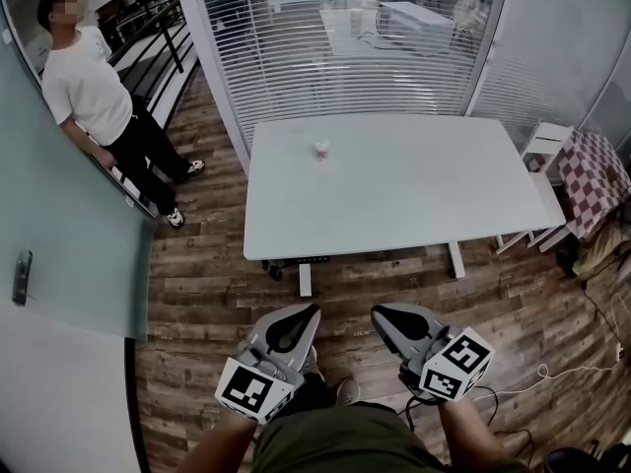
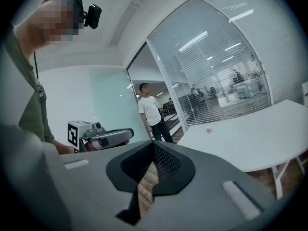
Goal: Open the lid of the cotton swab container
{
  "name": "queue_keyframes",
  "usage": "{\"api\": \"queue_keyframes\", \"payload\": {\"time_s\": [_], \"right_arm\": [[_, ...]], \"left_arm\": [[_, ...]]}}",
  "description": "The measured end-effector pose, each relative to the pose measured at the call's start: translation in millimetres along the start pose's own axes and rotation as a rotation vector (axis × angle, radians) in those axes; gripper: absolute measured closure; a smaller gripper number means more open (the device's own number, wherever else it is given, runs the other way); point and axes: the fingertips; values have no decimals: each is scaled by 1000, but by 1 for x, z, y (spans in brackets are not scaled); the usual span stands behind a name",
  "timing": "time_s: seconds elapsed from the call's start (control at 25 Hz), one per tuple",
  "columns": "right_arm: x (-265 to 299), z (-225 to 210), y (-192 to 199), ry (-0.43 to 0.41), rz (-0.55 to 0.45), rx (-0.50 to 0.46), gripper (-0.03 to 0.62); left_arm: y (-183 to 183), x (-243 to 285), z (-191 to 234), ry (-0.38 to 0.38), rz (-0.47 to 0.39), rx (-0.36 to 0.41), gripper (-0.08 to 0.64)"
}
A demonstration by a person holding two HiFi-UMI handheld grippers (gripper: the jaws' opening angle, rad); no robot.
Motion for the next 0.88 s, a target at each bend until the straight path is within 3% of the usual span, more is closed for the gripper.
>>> {"api": "queue_keyframes", "payload": {"time_s": [0.88], "right_arm": [[128, -53, -12, 31, 52, 22, 583]], "left_arm": [[-1, 52, 131, 46, 27, -49, 551]]}}
Point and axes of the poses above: the fingertips, and each gripper's own axes: x forward along the fingers, z to its left, y out of its underside, and after that the axes turned 9 degrees about -x, right-handed
